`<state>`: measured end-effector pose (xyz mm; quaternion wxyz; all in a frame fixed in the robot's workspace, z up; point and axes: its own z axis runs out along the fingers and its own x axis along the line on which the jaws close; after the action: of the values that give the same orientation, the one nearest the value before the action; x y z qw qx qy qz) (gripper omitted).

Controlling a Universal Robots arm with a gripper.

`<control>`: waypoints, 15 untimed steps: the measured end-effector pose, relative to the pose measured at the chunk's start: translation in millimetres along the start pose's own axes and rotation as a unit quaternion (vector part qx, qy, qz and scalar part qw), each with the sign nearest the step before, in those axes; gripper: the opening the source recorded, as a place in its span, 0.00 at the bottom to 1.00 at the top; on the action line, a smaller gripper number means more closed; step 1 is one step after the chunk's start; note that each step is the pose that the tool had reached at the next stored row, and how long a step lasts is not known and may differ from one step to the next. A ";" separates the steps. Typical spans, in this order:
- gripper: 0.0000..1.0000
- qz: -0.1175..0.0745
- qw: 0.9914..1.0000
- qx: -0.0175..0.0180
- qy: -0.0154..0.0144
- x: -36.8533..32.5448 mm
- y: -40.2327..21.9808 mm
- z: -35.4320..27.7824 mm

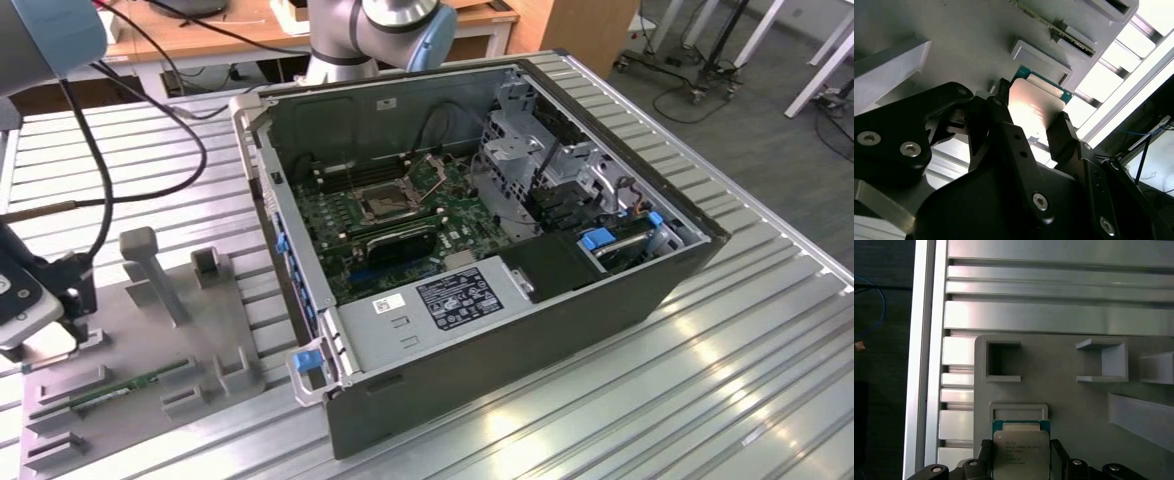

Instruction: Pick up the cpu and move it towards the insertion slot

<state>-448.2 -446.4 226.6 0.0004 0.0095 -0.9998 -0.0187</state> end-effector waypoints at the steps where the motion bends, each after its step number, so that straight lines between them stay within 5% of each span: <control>1: 0.55 0.000 1.000 0.000 0.000 0.0 0.0 -1.3; 15: 0.55 0.000 1.000 0.000 0.000 0.0 0.4 -9.9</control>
<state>-448.2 -446.4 236.5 0.0005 0.0095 -0.9998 -0.0187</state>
